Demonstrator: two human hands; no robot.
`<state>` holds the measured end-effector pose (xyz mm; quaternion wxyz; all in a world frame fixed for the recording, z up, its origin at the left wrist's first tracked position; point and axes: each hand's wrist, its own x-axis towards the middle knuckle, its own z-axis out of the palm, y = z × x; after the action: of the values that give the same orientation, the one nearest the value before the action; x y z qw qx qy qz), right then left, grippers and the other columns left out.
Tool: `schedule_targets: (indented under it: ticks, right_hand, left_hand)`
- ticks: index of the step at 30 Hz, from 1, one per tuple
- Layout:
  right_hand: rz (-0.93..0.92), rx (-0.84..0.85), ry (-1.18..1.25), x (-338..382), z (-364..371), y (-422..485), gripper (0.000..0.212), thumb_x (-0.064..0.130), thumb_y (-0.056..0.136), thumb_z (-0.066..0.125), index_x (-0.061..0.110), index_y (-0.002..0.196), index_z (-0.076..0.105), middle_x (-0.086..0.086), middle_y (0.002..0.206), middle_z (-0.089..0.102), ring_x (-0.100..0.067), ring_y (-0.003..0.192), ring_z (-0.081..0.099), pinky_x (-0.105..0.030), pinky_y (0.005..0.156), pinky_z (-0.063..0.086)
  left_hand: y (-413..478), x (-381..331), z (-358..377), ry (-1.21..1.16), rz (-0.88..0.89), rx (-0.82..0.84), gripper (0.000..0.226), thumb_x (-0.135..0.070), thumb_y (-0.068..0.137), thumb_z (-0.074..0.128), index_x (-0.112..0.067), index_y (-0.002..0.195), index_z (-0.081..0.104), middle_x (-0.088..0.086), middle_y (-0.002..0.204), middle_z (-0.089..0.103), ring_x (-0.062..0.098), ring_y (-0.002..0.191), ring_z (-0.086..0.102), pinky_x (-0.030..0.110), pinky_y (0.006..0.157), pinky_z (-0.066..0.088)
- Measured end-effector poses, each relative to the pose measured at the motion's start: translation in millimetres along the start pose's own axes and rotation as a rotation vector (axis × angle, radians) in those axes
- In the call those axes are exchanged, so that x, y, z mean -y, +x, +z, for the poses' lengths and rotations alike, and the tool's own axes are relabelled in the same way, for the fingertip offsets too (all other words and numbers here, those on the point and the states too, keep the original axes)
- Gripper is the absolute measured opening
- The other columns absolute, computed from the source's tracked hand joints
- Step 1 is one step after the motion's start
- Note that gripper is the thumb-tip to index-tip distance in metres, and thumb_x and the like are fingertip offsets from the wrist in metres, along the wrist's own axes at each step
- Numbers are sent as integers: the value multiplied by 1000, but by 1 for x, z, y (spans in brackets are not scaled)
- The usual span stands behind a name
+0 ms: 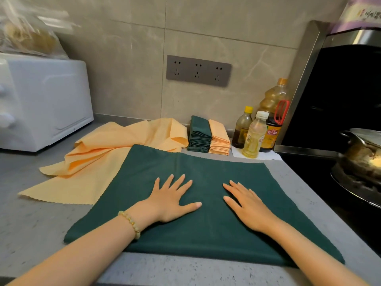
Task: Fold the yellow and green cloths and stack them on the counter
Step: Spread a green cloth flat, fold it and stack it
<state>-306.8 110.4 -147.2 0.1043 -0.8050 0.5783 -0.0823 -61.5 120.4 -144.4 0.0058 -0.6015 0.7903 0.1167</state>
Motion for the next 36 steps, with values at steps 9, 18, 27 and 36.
schedule_targets:
  ticks: [9,18,27,36]
  right_hand:
    - [18,97,27,-45,-46,-10,15,44,90,55,29,91,51,13,148,33,-8,132,39,-27,105,35]
    - [20,71,88,-54,-53,-6,15,33,89,60,22,80,57,8,132,52,-7,123,45,-21,99,32]
    - [67,-29,76,-43,-51,0,17,30,86,66,24,75,55,6,107,59,-13,109,53,-30,94,45]
    - [95,-35,101,-41,-52,-1,18,28,84,68,24,72,56,6,107,61,-14,113,53,-34,98,45]
  left_hand:
    - [-14,31,-28,-92,59,-227,39,-57,85,56,-24,105,51,-8,100,54,10,94,48,24,78,36]
    - [-12,48,-26,-328,81,-259,23,-35,91,61,-24,73,54,-10,80,57,5,74,50,26,73,42]
    - [2,50,-24,-347,-38,-302,24,-37,87,65,-27,69,53,-10,77,59,7,70,51,29,71,46]
    - [1,42,-21,-323,-97,-347,20,-39,86,66,-26,73,57,-11,81,60,9,78,54,28,74,46]
